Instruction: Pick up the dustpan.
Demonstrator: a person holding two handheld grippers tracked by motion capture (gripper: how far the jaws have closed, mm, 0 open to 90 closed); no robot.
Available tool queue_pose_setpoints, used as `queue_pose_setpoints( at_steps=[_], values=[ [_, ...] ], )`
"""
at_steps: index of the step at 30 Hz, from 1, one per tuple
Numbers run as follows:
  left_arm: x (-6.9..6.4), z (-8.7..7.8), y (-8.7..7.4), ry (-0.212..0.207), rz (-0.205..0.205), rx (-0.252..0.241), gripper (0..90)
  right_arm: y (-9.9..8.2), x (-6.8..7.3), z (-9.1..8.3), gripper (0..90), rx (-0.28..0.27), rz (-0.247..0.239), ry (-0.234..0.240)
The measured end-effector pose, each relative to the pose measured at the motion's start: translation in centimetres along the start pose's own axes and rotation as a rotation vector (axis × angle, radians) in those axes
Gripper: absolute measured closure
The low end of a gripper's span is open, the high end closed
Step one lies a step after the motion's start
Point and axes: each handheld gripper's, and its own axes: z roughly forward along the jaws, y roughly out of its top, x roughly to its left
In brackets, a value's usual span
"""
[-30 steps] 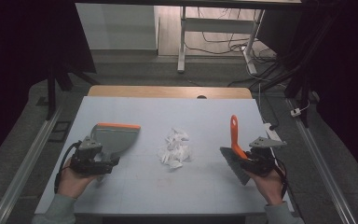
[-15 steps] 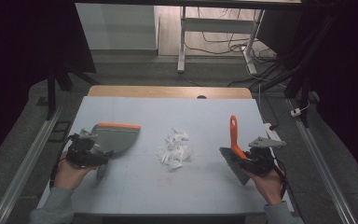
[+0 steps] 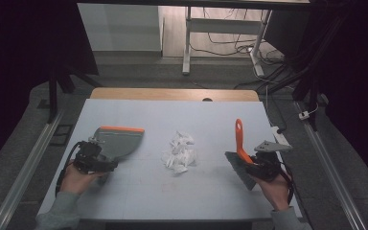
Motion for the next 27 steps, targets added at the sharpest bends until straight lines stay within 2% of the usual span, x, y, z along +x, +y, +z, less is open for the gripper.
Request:
queue_pose_setpoints(
  at_steps=[6, 7, 12, 19, 22, 27],
  values=[
    [0.0, 1.1, -0.1, 0.005, -0.022, 0.016, 17.7, -0.1, 0.1, 0.2, 70.3, 0.008, -0.002, -0.002],
    [-0.1, 1.6, -0.2, 0.001, -0.030, 0.036, 20.0, 0.0, 0.1, 0.2, 70.2, 0.009, -0.004, -0.002],
    [-0.2, 2.3, -0.3, 0.007, -0.036, 0.050, 21.3, 0.0, 0.2, 0.2, 70.3, 0.009, -0.005, -0.002],
    [0.3, 2.5, -0.3, 0.002, -0.063, 0.023, 26.8, -0.1, 0.1, 0.2, 70.3, 0.012, -0.009, -0.005],
    [0.5, 2.6, -0.3, -0.009, -0.072, 0.023, 35.0, -0.1, 0.2, 0.3, 70.3, 0.013, -0.013, -0.006],
    [0.9, 2.9, -0.2, -0.021, -0.095, 0.013, 39.8, -0.1, 0.2, 0.4, 70.3, 0.016, -0.013, -0.006]
  ],
)
